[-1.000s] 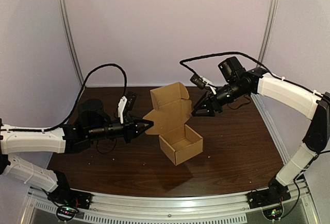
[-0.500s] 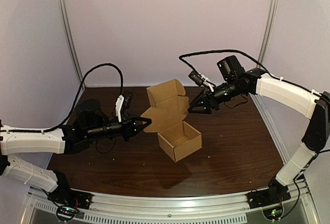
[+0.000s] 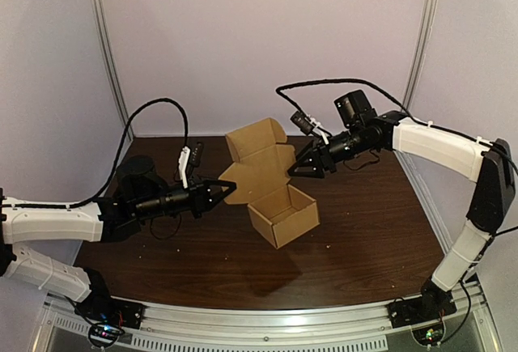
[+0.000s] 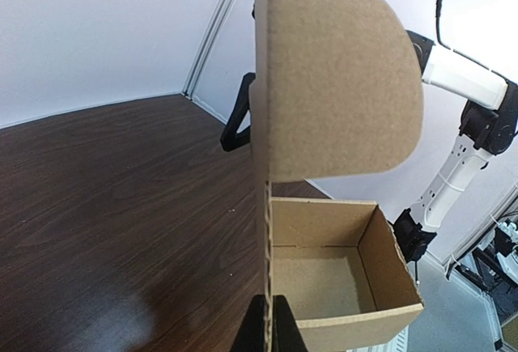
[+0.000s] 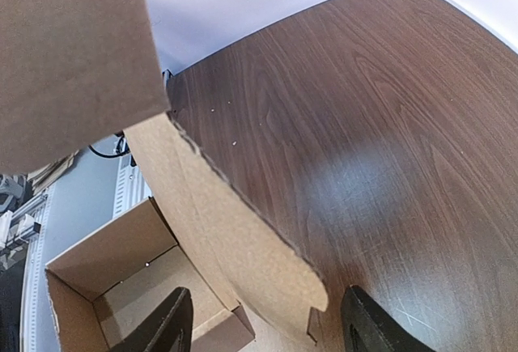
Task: Fold the paper box
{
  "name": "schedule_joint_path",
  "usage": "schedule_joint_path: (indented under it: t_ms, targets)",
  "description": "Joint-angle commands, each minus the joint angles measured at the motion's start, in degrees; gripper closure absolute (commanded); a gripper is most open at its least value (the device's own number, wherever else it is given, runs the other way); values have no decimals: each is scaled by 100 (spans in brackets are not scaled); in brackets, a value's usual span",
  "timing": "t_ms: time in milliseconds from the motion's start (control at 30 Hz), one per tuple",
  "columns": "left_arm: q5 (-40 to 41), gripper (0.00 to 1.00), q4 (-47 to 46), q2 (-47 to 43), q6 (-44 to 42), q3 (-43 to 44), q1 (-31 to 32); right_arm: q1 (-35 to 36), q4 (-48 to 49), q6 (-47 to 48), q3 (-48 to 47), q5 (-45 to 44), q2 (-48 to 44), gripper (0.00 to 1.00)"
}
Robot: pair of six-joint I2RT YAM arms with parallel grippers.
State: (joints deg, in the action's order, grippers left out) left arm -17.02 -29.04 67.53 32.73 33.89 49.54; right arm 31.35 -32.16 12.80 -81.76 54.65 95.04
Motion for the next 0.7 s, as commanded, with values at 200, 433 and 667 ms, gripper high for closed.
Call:
schedule_joint_path:
  t_ms: [200, 433, 667]
  targets:
    - [435, 100, -120, 93, 243, 28, -50, 107, 467, -531, -233, 165, 169, 78]
    - [1174, 100, -20, 485, 664, 241, -50, 431, 349, -817, -360, -1778, 193, 100]
    - [2073, 100, 624, 1021, 1501, 690, -41, 836, 114, -815, -551, -2439, 451, 95]
